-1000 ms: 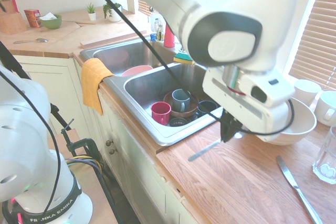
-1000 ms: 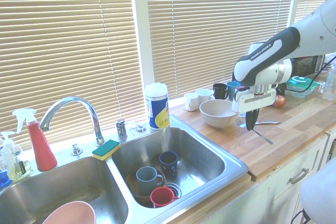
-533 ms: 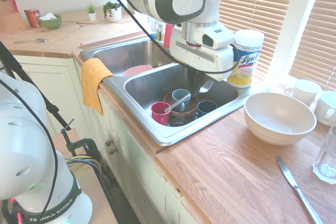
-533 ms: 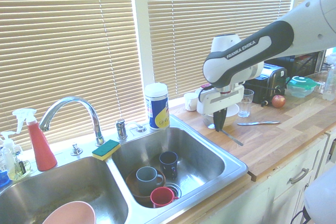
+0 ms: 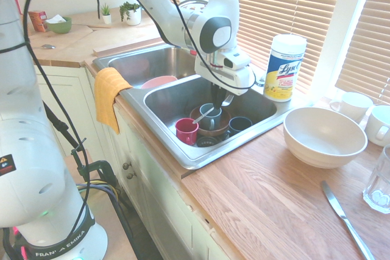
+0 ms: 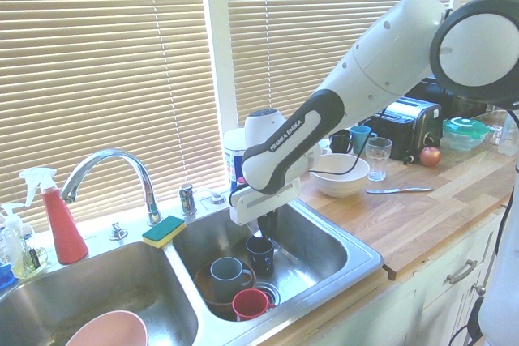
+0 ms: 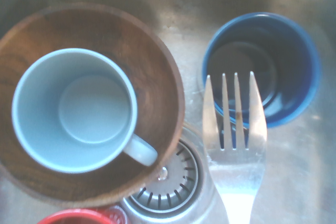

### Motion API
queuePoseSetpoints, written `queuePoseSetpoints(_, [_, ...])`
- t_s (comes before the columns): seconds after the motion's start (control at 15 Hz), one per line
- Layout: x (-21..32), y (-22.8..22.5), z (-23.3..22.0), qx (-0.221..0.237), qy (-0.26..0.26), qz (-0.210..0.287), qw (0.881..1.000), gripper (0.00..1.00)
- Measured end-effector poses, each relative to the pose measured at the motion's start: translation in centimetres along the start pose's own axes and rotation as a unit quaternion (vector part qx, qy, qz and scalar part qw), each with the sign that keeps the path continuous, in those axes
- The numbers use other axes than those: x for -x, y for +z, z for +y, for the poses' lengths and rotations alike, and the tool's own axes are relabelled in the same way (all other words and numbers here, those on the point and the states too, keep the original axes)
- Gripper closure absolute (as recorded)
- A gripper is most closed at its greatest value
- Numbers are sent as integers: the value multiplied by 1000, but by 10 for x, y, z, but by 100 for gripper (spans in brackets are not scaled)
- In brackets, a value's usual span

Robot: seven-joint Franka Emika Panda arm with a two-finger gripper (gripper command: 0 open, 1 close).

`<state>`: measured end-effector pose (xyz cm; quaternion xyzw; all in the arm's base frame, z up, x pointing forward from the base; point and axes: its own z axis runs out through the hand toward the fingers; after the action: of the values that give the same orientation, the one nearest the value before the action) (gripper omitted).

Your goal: Put the fork into the sink

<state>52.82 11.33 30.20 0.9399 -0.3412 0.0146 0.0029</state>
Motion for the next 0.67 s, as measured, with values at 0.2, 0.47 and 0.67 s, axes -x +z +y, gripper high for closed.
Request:
queuePoseSetpoints(0.2, [2,35,-4,6,-13,-12,1000,100])
queuePoseSetpoints(0.47, [2,79,-8,13,-33,-26,999,100])
queuePoseSetpoints(0.67, [0,97,-14,16,-37,-31,999,100])
